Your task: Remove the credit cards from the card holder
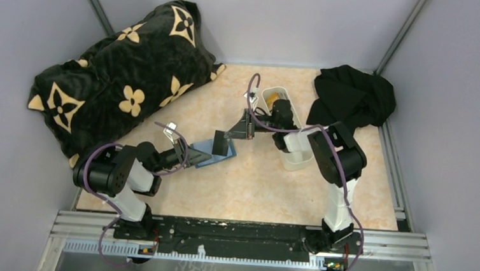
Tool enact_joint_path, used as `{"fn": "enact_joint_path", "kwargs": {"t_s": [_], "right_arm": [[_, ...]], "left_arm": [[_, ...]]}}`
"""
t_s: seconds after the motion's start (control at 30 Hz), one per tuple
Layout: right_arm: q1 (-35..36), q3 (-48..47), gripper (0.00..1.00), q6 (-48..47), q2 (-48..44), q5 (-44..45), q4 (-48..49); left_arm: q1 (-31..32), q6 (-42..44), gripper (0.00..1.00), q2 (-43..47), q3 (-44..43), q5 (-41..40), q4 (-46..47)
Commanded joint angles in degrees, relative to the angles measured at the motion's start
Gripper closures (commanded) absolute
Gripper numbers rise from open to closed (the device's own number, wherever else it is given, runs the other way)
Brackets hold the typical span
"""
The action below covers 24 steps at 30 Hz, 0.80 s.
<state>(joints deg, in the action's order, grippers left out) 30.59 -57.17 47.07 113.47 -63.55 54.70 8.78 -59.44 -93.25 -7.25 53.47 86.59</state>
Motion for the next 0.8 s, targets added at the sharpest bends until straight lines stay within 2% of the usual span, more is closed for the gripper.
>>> {"fn": "enact_joint_path", "kwargs": {"t_s": [0.0, 0.1, 0.23, 0.33, 0.53, 0.63, 0.77], "right_arm": [[-4.35, 0.70, 1.00, -4.74, -8.09, 9.68, -2.93], [-6.62, -1.80, 1.00, -13.09, -13.11, 19.70, -16.72], [-9.21, -8.16, 1.00, -21.81, -17.94, 37.16, -33.17], [-10.45, -12.71, 1.00, -26.60, -18.28, 48.42, -40.96], [-12.93, -13.78, 1.00, -29.17, -16.72, 59.69, -42.95], [-14.60, -12.67, 1.00, -28.64, -16.51, 59.54, -41.83], [-15.60, -11.68, 1.00, -28.85, -15.99, 58.27, -41.13]], "left_arm": [[-0.62, 1.45, 0.50, 0.14, 2.26, -3.82, 15.99], [-0.67, 0.36, 0.44, -1.31, 1.20, -2.17, 15.97], [-0.64, 1.37, 0.44, -2.67, 0.85, -2.53, 15.94], [-0.62, 3.03, 0.45, -1.97, 0.65, -3.07, 14.04], [-0.65, 5.52, 0.45, -0.94, 0.88, -4.21, 11.13], [-0.66, 7.21, 0.44, 0.27, 1.38, -5.32, 9.40], [-0.61, 9.96, 0.44, 2.38, 1.10, -7.01, 2.46]]}}
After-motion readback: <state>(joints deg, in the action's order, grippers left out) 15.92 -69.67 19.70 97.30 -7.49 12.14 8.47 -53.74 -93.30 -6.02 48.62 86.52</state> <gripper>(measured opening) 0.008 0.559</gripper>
